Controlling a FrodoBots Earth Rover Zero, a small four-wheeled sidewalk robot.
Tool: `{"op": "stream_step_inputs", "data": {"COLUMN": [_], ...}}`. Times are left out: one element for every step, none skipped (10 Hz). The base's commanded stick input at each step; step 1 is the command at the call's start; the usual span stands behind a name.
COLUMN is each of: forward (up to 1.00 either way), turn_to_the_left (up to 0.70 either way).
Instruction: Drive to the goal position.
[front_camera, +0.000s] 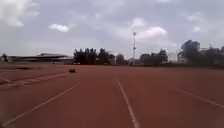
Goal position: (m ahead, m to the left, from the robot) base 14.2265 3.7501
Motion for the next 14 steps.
{"op": "stream_step_inputs", "data": {"forward": [0.45, 0.45, 0.45, 0.45, 0.45, 0.45, 0.45, 0.45, 0.45, 0.45, 0.45, 0.45, 0.45, 0.45], "turn_to_the_left": [0.0, 0.0, 0.0, 0.0, 0.0, 0.0, 0.0, 0.0, 0.0, 0.0, 0.0, 0.0, 0.0, 0.0]}}
